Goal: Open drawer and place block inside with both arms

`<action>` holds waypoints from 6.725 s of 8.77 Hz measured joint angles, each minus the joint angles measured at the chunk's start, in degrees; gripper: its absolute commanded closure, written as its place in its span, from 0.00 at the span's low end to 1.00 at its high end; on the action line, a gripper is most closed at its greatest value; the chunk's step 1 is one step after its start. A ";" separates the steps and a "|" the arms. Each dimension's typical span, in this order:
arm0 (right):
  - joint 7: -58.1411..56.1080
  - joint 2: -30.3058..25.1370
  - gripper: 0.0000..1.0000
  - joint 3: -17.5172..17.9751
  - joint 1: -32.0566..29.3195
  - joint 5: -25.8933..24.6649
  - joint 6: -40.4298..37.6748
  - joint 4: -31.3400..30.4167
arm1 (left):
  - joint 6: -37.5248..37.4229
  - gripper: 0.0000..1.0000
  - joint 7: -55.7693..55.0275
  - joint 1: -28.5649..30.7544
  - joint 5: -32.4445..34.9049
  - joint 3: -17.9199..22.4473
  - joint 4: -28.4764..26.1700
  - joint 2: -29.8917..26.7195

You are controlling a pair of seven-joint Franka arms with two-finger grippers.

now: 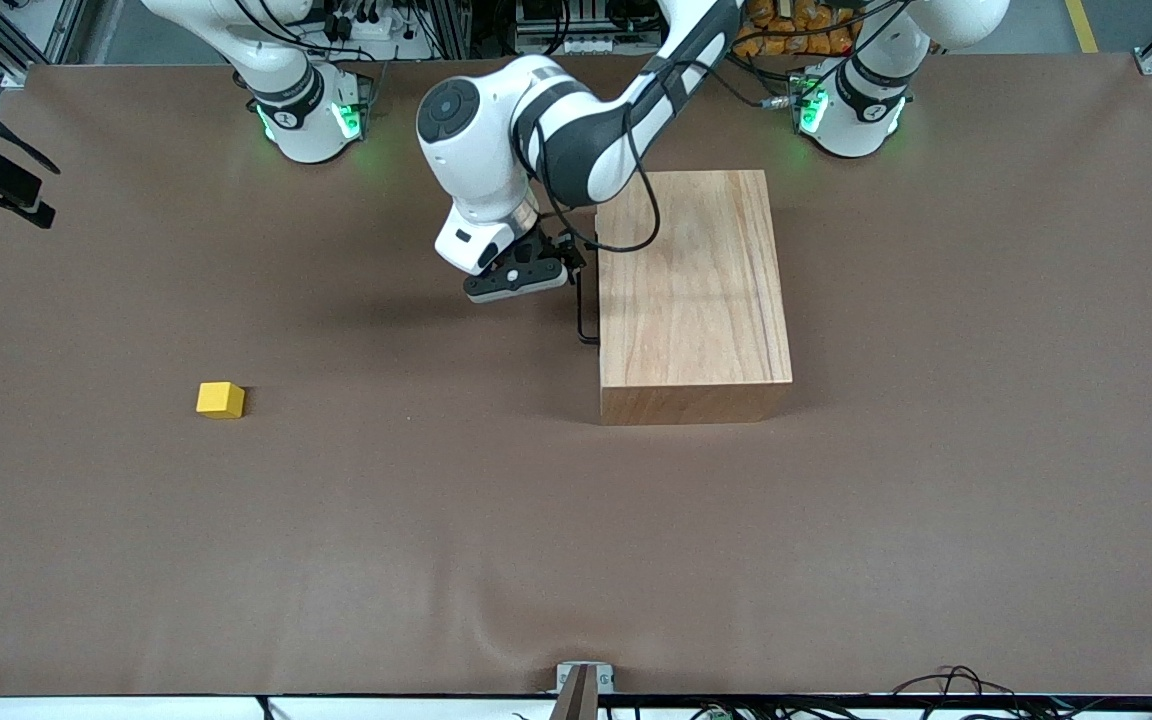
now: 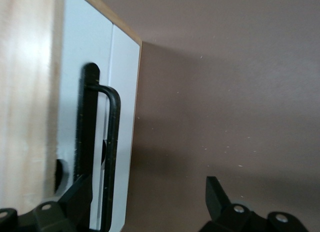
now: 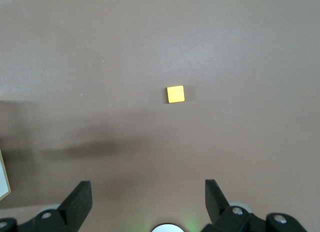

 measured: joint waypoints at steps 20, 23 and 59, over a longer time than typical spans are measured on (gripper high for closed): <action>0.00 0.00 0.00 0.01 0.00 0.00 0.00 0.00 | -0.72 0.00 4.75 -0.67 2.98 0.26 0.15 4.10; 0.00 0.00 0.00 0.01 0.00 0.00 0.00 0.00 | 0.09 0.00 4.75 -0.67 2.98 0.26 0.15 4.11; 0.00 0.00 0.00 0.01 0.00 0.00 0.00 0.00 | 17.18 0.00 1.96 -0.97 -2.07 -0.49 0.29 4.46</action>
